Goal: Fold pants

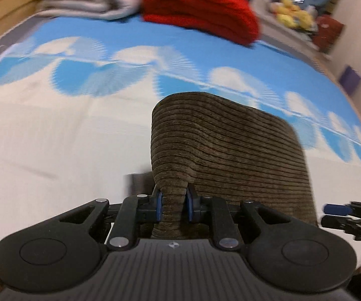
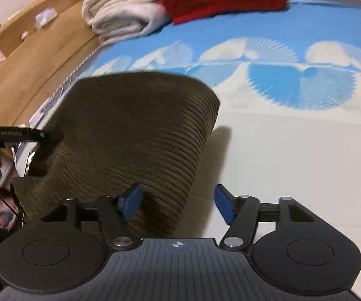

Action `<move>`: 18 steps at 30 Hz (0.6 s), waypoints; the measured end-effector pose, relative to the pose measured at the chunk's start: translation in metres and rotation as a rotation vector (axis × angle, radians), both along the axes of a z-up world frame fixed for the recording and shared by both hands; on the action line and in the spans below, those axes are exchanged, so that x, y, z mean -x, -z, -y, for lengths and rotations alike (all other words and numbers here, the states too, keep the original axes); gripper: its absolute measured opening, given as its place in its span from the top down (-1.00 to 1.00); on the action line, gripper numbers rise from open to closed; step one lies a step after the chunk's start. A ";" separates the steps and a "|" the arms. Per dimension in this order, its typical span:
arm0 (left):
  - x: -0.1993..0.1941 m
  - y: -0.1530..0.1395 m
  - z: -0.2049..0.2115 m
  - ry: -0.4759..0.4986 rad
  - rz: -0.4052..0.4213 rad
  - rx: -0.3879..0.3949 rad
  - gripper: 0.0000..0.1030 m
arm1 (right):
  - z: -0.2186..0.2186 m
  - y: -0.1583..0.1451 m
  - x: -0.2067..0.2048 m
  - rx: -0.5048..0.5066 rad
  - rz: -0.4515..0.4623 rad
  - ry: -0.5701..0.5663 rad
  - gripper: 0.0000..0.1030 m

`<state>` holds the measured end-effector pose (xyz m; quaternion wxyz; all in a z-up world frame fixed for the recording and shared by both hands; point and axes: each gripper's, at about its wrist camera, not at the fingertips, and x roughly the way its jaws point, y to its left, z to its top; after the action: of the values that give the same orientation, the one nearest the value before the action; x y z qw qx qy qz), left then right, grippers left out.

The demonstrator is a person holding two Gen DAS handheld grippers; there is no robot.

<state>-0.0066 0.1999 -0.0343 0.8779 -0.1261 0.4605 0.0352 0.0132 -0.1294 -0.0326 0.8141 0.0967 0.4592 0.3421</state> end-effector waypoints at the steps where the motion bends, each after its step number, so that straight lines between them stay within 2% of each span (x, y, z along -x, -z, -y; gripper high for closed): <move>1: 0.001 0.004 -0.009 -0.019 -0.014 -0.005 0.59 | -0.004 0.004 -0.003 -0.004 -0.016 -0.006 -0.36; 3: 0.000 0.016 -0.023 -0.053 -0.048 -0.007 0.41 | -0.013 0.011 -0.010 -0.010 -0.054 -0.003 -0.37; 4: 0.000 0.023 -0.031 -0.064 -0.063 -0.004 0.19 | -0.015 0.015 -0.013 -0.029 -0.068 0.000 -0.43; 5: 0.000 0.028 -0.036 -0.071 -0.075 0.013 -0.16 | -0.019 0.020 -0.017 -0.039 -0.090 0.006 -0.47; 6: 0.000 0.034 -0.041 -0.081 -0.086 0.052 -0.33 | -0.023 0.025 -0.020 -0.035 -0.119 0.015 -0.50; 7: 0.000 0.040 -0.046 -0.090 -0.097 0.091 -0.59 | -0.027 0.028 -0.022 -0.034 -0.145 0.023 -0.50; 8: -0.003 0.048 -0.050 -0.096 -0.117 0.127 -0.68 | -0.031 0.033 -0.026 -0.045 -0.167 0.024 -0.50; 10: -0.011 0.063 -0.051 -0.091 -0.166 0.170 -0.68 | -0.037 0.039 -0.029 -0.043 -0.186 0.022 -0.50; 14: -0.023 0.078 -0.047 -0.097 -0.193 0.253 -0.72 | -0.043 0.050 -0.039 -0.025 -0.212 0.021 -0.54; 18: -0.032 0.085 -0.042 -0.094 -0.213 0.245 -0.72 | -0.049 0.055 -0.045 -0.026 -0.227 0.017 -0.52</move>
<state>0.0253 0.2422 -0.1190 0.7997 -0.2492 0.5453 0.0331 0.0585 -0.0807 -0.0876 0.7584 0.1494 0.5431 0.3280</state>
